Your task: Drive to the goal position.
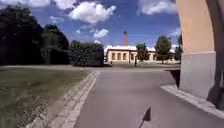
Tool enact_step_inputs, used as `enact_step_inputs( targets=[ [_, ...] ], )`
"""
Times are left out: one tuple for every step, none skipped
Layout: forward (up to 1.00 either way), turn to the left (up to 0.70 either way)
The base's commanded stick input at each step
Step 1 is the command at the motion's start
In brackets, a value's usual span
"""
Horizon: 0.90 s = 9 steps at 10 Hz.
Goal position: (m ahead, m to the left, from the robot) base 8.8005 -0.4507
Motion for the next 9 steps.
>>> enact_step_inputs(
  targets=[
    [0.85,-0.20],
    [0.85,0.00],
    [0.85,0.00],
    [0.85,0.00],
    [0.85,0.00],
    [0.85,0.00],
    [0.85,0.00],
    [0.85,0.00],
    [0.85,0.00]
  ],
)
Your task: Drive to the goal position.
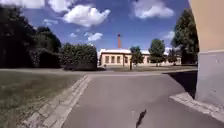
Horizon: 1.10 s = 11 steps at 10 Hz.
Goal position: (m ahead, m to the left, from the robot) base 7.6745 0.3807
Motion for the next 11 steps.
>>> enact_step_inputs(
  targets=[
    [0.85,0.00],
    [0.85,0.00],
    [0.85,0.00],
    [0.85,0.00],
    [0.85,0.00],
    [0.85,0.00],
    [0.85,0.00],
    [0.85,0.00],
    [0.85,0.00],
    [0.85,0.00],
    [0.85,0.00]
  ],
)
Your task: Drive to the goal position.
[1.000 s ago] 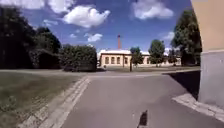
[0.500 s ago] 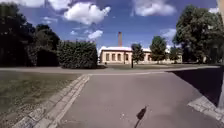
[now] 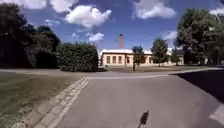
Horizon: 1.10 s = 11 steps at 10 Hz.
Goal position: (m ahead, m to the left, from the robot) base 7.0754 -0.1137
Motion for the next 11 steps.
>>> enact_step_inputs(
  targets=[
    [0.85,0.00],
    [0.85,0.00],
    [0.85,0.00],
    [0.85,0.00],
    [0.85,0.00],
    [0.85,0.00],
    [0.85,0.00],
    [0.85,0.00],
    [0.85,0.00],
    [0.85,0.00],
    [0.85,0.00]
  ],
)
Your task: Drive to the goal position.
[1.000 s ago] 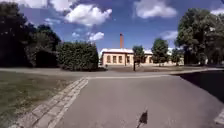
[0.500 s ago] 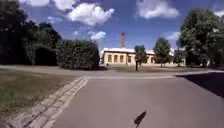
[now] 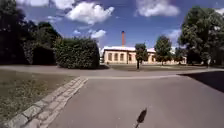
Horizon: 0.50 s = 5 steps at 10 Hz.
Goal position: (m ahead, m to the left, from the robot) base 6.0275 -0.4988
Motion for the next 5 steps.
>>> enact_step_inputs(
  targets=[
    [0.85,0.00],
    [0.85,0.00],
    [0.85,0.00],
    [0.85,0.00],
    [0.85,0.00]
  ],
)
